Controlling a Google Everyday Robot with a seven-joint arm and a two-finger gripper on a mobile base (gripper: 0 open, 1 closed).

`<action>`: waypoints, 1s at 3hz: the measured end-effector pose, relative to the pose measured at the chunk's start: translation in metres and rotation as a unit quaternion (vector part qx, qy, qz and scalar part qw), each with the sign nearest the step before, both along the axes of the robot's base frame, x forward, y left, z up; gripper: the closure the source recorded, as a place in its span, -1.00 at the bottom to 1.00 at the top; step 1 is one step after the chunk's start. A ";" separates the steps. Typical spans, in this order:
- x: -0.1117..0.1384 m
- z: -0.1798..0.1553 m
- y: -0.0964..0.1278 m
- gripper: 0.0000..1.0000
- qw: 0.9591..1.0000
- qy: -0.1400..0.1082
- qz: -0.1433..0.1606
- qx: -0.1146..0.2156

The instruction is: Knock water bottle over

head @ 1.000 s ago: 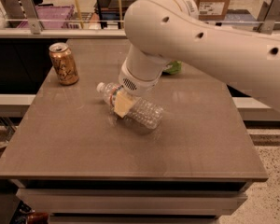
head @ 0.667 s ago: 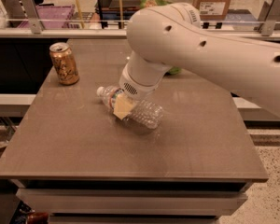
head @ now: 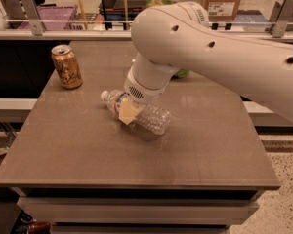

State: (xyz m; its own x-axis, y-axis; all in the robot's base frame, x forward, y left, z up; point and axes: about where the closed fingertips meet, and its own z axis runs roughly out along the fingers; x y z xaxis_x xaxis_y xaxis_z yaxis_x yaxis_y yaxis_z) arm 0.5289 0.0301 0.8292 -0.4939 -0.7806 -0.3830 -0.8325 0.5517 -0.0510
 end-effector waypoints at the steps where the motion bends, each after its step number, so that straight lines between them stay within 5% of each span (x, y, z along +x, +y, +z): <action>1: -0.001 0.001 0.000 -0.30 1.000 -0.001 0.000 0.000; 2: -0.002 0.001 0.000 -0.76 1.000 -0.001 0.001 -0.001; 3: -0.002 0.002 0.000 -1.00 1.000 -0.002 0.001 -0.001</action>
Offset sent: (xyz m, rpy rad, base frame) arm -0.0007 0.0000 0.0006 -0.0008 -0.0013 0.0007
